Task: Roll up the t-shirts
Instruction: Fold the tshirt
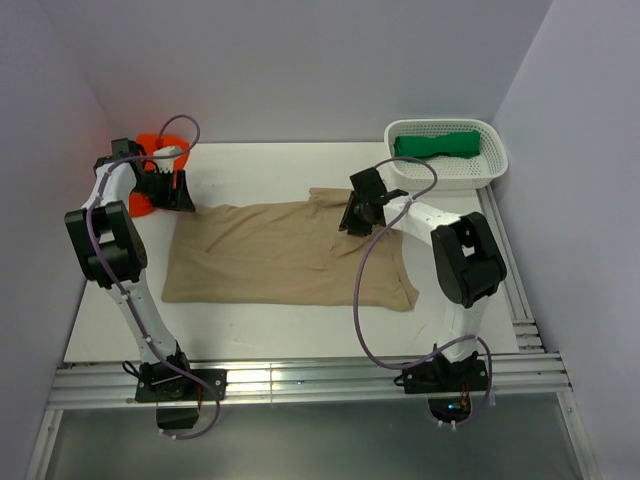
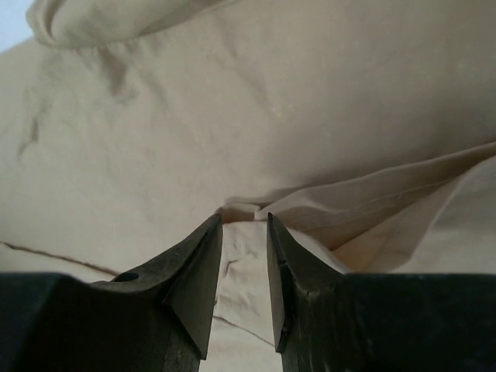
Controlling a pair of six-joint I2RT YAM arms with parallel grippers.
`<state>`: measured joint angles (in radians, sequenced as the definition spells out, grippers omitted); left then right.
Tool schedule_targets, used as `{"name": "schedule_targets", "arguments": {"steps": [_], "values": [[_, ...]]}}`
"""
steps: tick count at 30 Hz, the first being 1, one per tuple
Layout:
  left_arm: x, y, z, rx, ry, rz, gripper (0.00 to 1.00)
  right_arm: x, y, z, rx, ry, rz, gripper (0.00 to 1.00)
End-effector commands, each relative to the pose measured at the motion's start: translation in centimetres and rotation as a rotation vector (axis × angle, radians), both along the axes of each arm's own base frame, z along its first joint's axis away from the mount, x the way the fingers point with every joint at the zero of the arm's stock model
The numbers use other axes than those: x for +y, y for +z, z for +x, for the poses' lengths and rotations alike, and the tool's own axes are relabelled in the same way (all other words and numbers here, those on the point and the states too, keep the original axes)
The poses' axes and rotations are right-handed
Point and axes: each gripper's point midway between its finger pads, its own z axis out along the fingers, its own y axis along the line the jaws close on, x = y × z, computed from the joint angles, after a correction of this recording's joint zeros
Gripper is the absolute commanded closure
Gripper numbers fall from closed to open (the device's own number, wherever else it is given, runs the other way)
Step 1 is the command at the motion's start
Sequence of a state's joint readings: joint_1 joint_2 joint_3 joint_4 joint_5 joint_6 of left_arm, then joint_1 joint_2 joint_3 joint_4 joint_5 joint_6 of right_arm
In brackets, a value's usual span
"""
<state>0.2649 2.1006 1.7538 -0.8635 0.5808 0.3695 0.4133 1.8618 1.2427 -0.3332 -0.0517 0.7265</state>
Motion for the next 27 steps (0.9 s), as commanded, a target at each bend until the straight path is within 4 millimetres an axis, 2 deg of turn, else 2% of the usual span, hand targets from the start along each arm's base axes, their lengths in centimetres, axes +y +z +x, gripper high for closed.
{"name": "schedule_targets", "arguments": {"steps": [1, 7, 13, 14, 18, 22, 27], "values": [[0.9, 1.1, 1.7, -0.05, 0.045, 0.024, 0.39, 0.6, 1.4, -0.1, -0.036, 0.031, -0.046, 0.63], [0.6, 0.1, 1.8, -0.041, 0.043, 0.042, 0.4, 1.1, 0.8, -1.0, -0.019, 0.068, -0.095, 0.62], [0.6, -0.1, 2.0, -0.039, 0.051, 0.05, 0.41, 2.2, 0.2, -0.5, -0.003, 0.101, -0.142, 0.59], [0.7, -0.2, 2.0, -0.035, 0.053, 0.053, 0.41, 2.7, 0.7, -0.3, -0.014, 0.108, -0.142, 0.59], [0.8, -0.3, 2.1, -0.032, 0.058, 0.059, 0.42, 3.0, -0.1, -0.3, 0.011, 0.122, -0.195, 0.57], [1.3, -0.4, 2.3, -0.034, 0.073, 0.084, 0.42, 2.2, -0.5, -0.5, 0.03, 0.107, -0.269, 0.58], [1.6, -0.2, 2.8, -0.048, 0.094, 0.097, 0.41, 2.2, -0.6, -0.9, 0.03, 0.111, -0.312, 0.69]]}}
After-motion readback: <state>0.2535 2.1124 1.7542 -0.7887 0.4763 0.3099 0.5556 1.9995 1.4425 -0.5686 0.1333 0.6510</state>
